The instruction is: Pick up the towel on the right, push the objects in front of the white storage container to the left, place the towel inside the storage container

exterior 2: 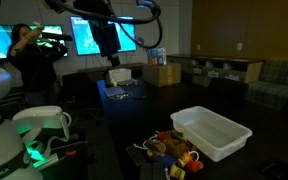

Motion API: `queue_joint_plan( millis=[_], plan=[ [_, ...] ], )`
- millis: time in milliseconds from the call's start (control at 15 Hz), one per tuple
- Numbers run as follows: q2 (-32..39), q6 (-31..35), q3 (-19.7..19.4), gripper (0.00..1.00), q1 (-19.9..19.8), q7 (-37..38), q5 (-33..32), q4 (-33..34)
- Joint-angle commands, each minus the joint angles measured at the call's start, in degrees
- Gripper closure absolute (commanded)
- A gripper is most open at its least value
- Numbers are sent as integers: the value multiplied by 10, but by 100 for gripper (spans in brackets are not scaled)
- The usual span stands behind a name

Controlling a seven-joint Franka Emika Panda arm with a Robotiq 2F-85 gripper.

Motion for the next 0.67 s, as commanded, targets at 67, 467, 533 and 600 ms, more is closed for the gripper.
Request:
queue_joint_plan(
  millis=[67,467,533,600],
  plan=[
    [7,6,8,0,-11,-9,-7,2],
    [217,204,-61,0,30,-85,-10,45],
    [254,237,-70,0,35,-91,-8,50],
    [290,259,-85,0,45,-105,-1,63]
  ],
)
